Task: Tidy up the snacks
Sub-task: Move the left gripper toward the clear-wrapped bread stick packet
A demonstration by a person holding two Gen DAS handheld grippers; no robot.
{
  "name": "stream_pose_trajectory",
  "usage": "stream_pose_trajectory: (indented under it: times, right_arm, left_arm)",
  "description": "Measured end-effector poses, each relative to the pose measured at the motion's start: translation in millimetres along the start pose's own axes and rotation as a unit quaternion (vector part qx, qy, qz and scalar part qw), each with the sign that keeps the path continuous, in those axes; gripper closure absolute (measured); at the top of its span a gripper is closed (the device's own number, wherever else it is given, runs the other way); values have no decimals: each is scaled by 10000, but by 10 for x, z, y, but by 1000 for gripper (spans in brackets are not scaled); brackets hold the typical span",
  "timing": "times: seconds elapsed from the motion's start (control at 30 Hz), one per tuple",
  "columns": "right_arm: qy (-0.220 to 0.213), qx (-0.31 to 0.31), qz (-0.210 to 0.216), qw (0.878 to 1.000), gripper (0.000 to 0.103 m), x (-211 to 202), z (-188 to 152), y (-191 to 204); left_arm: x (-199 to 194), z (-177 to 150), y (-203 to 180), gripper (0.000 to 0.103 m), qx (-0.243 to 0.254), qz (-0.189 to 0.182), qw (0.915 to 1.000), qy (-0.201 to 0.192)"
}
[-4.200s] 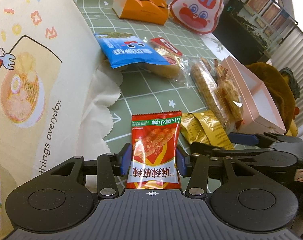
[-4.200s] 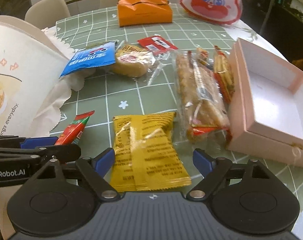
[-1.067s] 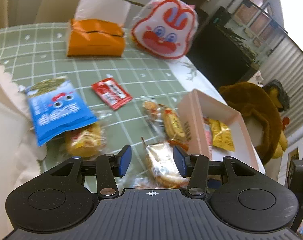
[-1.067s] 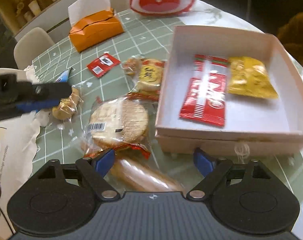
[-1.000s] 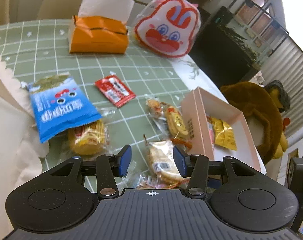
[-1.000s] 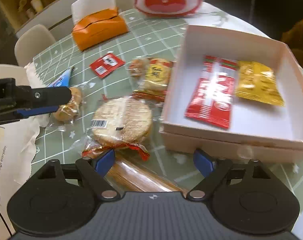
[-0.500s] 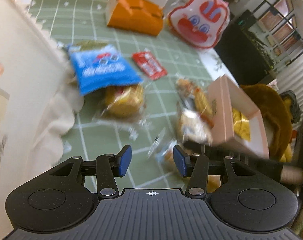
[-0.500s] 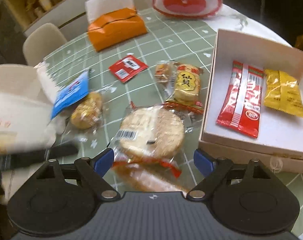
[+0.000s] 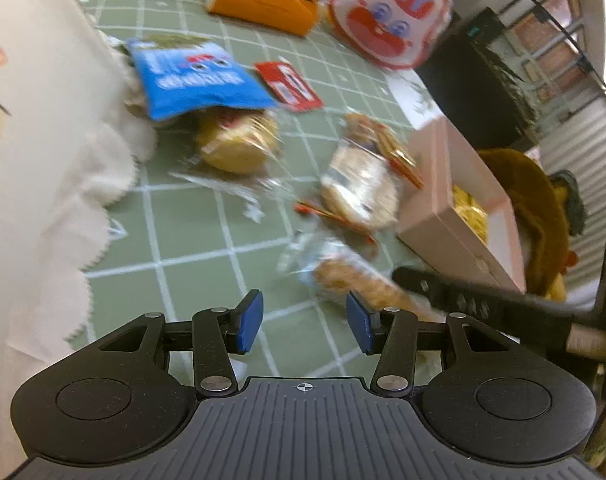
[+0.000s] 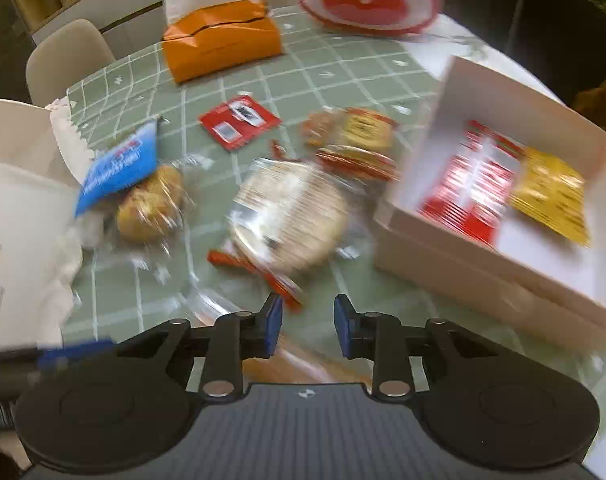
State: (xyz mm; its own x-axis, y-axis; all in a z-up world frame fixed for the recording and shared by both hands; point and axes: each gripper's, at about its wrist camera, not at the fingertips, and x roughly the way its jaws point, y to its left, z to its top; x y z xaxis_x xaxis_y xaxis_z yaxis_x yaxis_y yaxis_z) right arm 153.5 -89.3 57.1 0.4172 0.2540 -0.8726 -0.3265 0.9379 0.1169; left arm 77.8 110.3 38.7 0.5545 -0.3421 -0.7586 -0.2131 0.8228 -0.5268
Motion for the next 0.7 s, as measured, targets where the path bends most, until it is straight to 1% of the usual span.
stream_pose_trajectory:
  times: [0.1, 0.2, 0.27, 0.33, 0.4, 0.43, 0.5, 0.53, 0.57, 0.6, 0.63, 0.67, 0.7]
  right_arm:
    - [74, 297, -31, 9995, 75, -129, -228, -244]
    - [285, 583, 131, 9978, 75, -192, -445, -402]
    - [360, 662, 319, 9966, 75, -228, -555, -398]
    - [390, 618, 455, 9963, 75, -240, -628, -323]
    - [315, 494, 385, 9975, 75, -245, -641, -238]
    - [236, 462, 316, 9982, 73, -245, -620, -212]
    - [111, 511, 187, 9985, 61, -238, -560, -198]
    - [37, 548, 115, 9984, 51, -246, -508, -205]
    - [-33, 544, 53, 9985, 43, -252, -444, -195]
    - [-16, 411, 6, 9992, 41, -236, -373, -148]
    - [-30, 265, -20, 9996, 39, -224, -305, -85]
    - [-45, 114, -40, 9999, 36, -209, -231, -5]
    - [-83, 25, -54, 9999, 34, -193, -153, 69]
  left_arm:
    - [108, -74, -127, 52, 71, -167, 9997, 168]
    - [227, -136, -264, 52, 117, -284, 9992, 274]
    - [303, -153, -383, 52, 279, -290, 9988, 280]
    - [395, -143, -519, 51, 563, -186, 9977, 314]
    - [459, -120, -632, 52, 986, 107, 9946, 312]
    - [467, -110, -669, 52, 1222, 298, 9918, 248]
    - [462, -84, -692, 50, 1547, 495, 9866, 151]
    - [439, -63, -675, 51, 1638, 587, 9847, 102]
    - [396, -31, -633, 53, 1632, 636, 9845, -6]
    - [351, 12, -579, 53, 1606, 722, 9843, -82]
    - [298, 58, -519, 55, 1563, 812, 9842, -169]
    - [244, 101, -461, 60, 1530, 897, 9839, -236]
    - [192, 138, -398, 61, 1480, 957, 9840, -275]
